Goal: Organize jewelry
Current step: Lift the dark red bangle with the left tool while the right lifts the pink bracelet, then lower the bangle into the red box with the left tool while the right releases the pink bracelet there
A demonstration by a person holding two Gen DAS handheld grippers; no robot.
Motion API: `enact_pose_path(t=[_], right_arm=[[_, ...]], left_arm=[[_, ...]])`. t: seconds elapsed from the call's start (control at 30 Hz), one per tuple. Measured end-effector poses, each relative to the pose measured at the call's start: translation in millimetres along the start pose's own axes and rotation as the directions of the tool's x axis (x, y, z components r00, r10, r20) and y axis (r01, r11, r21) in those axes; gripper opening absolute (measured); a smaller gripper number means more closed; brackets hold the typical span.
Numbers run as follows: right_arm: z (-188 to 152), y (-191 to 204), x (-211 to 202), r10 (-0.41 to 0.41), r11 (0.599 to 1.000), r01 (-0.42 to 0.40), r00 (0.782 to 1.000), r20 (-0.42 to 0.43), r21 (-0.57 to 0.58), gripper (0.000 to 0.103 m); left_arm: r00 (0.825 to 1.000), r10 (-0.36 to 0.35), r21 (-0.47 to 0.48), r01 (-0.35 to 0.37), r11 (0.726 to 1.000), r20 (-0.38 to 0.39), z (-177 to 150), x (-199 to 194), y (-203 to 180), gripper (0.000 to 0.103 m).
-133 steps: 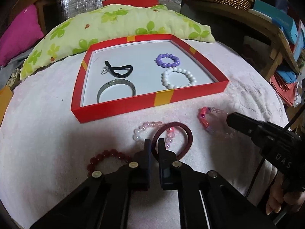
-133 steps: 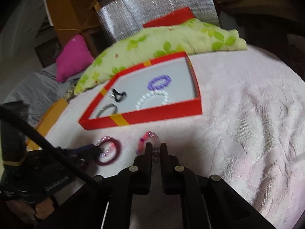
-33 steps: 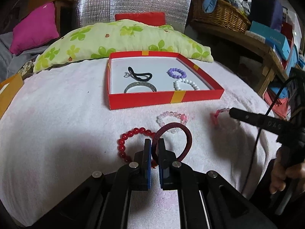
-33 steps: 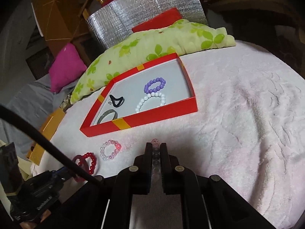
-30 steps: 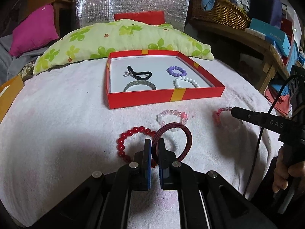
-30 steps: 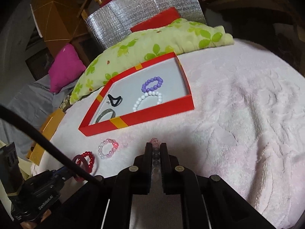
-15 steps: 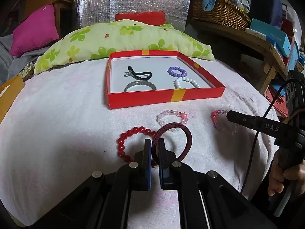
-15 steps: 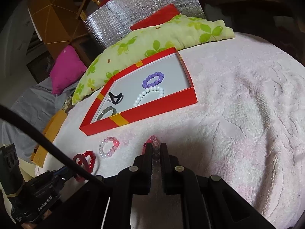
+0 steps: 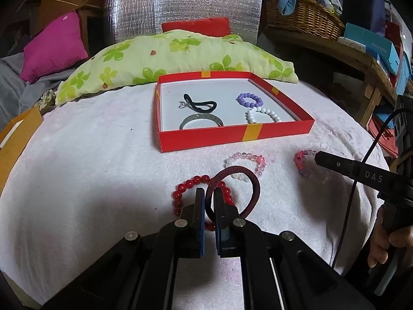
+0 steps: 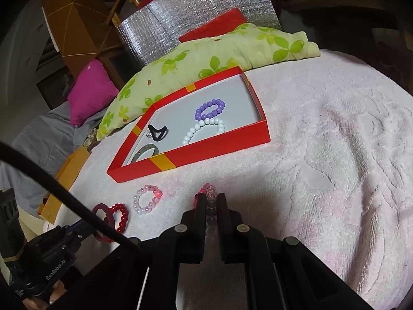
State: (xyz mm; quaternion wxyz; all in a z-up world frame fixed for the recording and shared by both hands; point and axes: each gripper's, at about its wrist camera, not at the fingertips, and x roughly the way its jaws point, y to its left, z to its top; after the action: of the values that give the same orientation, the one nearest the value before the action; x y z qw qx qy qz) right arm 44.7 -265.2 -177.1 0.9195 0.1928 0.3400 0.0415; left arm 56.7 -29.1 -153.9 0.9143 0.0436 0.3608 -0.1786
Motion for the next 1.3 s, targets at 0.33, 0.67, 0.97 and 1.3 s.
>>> enact_pose_path(t=[0.33, 0.67, 0.97, 1.3], right_arm=[[0, 4, -4, 0.017, 1.000, -0.016, 1.000, 0.017, -0.016, 0.009], [4, 8, -12, 0.056, 0.998, -0.056, 0.998, 0.039, -0.014, 0.009], [8, 13, -22, 0.088, 0.996, -0.087, 0.994, 0.061, -0.026, 0.009], [11, 22, -28, 0.111, 0.993, -0.108, 0.992, 0.066, -0.057, 0.009]], left_arm=[[0.999, 0.049, 0.017, -0.049, 0.999, 0.001, 1, 1, -1, 0.007], [0.996, 0.089, 0.054, -0.090, 0.994, 0.026, 6, -5, -7, 0.007], [0.990, 0.122, 0.087, -0.127, 0.988, 0.063, 15, -15, -11, 0.007], [0.983, 0.152, 0.085, -0.161, 0.983, 0.101, 31, -30, -7, 0.007]])
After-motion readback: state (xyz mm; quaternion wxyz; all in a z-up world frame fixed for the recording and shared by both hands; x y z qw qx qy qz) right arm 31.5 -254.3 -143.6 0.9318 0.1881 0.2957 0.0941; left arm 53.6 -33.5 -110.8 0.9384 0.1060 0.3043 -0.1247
